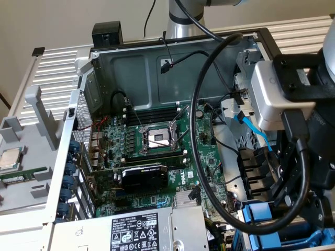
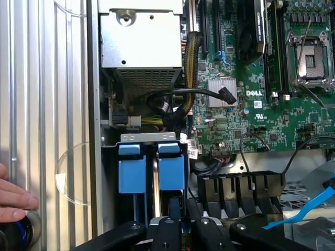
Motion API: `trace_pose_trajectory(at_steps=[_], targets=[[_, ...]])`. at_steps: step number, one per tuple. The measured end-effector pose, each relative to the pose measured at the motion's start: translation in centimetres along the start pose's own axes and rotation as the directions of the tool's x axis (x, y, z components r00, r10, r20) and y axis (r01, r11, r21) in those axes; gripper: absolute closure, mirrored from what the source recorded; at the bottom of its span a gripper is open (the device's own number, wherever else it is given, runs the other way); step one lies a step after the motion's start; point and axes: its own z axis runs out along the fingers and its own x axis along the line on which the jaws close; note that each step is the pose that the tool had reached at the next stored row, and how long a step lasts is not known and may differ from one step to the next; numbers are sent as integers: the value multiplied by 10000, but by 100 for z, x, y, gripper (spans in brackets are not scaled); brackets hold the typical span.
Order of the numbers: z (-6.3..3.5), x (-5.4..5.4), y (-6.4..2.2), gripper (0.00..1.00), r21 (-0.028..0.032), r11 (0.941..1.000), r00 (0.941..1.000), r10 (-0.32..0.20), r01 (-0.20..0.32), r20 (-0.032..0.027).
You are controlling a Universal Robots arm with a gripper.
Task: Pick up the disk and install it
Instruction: 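Insert the second disk wire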
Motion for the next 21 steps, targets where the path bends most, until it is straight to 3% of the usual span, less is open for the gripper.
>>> trace_pose_trajectory(at_steps=[21], targets=[[0,-2,-14,84,2,10000,10000,15,-15,1]])
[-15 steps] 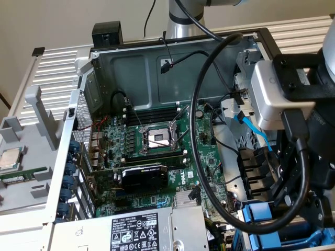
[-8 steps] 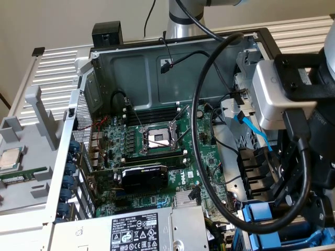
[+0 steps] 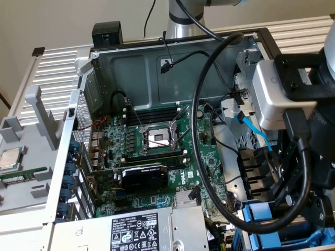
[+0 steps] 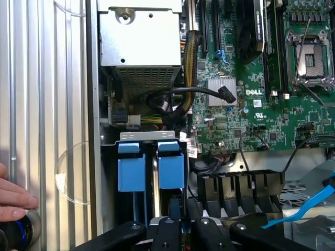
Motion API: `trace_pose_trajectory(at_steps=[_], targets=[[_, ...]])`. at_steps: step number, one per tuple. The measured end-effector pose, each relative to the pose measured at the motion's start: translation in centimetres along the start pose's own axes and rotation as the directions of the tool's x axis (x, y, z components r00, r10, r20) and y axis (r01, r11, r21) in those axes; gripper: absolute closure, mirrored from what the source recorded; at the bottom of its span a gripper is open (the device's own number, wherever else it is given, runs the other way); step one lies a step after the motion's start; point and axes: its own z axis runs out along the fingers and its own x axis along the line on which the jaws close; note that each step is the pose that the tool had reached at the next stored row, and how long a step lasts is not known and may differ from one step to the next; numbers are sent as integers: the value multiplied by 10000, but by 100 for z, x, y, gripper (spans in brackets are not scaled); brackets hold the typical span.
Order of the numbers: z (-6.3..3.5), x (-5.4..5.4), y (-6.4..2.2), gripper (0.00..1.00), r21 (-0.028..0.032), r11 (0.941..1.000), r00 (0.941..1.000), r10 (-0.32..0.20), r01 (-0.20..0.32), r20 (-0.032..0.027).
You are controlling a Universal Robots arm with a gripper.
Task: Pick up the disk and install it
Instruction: 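Insert the second disk wire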
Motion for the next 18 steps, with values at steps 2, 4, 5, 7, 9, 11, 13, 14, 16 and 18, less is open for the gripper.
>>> trace_pose_trajectory(at_steps=[2,4,5,7,9,11,13,14,16,18], targets=[[1,0,0,84,0,10000,10000,2,-2,2],[1,0,0,84,0,10000,10000,5,-5,1],[1,0,0,84,1,10000,10000,7,-7,0],[1,0,0,84,1,10000,10000,9,-9,0],[3,0,0,84,1,10000,10000,11,-11,0],[7,1,0,84,1,10000,10000,14,-14,-1],[12,1,-1,84,2,10000,10000,16,-16,-1],[15,2,-1,84,2,10000,10000,17,-17,-1],[22,3,-1,84,2,10000,10000,19,-19,0],[28,3,-2,84,2,10000,10000,21,-21,2]])
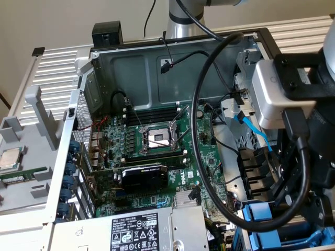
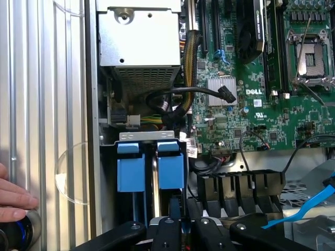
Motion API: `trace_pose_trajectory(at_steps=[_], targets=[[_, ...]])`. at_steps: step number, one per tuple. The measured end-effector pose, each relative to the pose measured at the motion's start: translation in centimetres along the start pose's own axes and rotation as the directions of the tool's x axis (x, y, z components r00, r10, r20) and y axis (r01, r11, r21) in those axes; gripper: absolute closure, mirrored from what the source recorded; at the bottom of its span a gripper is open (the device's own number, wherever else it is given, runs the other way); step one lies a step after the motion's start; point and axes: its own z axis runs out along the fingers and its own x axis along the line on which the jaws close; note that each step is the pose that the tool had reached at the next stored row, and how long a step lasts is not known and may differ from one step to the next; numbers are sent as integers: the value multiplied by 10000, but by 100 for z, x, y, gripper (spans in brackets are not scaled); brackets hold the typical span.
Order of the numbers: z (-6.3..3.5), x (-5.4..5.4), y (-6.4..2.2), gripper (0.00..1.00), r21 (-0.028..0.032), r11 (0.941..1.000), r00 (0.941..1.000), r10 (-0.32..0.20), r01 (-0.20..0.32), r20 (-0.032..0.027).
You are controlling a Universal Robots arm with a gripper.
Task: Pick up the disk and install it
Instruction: 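Insert the second disk wire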
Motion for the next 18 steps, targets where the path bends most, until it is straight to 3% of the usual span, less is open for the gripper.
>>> trace_pose_trajectory(at_steps=[9,11,18], targets=[[16,2,-1,84,0,10000,10000,7,-7,-5],[0,10,0,84,0,10000,10000,10,-10,-37],[15,5,-1,84,2,10000,10000,17,-17,-1]])
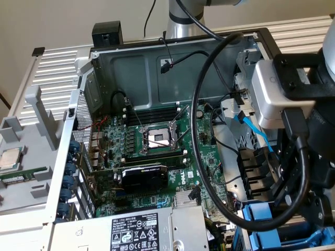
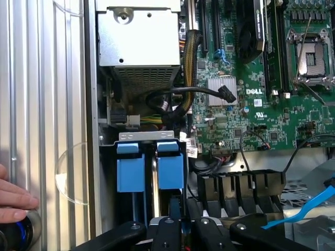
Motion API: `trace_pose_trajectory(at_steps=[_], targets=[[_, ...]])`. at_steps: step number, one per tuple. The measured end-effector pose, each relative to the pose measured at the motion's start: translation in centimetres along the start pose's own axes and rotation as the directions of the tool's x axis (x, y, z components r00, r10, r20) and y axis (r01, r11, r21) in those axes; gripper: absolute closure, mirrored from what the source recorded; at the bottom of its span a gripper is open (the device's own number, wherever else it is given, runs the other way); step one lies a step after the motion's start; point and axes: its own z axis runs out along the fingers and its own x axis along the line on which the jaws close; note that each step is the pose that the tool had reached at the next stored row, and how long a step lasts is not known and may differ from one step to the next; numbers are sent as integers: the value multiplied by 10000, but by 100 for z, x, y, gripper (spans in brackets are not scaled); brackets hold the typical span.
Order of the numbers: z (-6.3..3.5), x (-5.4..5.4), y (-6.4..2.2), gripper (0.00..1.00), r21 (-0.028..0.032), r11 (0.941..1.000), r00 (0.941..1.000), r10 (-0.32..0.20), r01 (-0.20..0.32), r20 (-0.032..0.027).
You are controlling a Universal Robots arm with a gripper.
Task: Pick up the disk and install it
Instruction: 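Insert the second disk wire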
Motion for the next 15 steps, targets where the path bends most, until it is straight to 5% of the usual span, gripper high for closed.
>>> trace_pose_trajectory(at_steps=[15], targets=[[-167,-17,11,84,2,10000,10000,17,-17,6]])
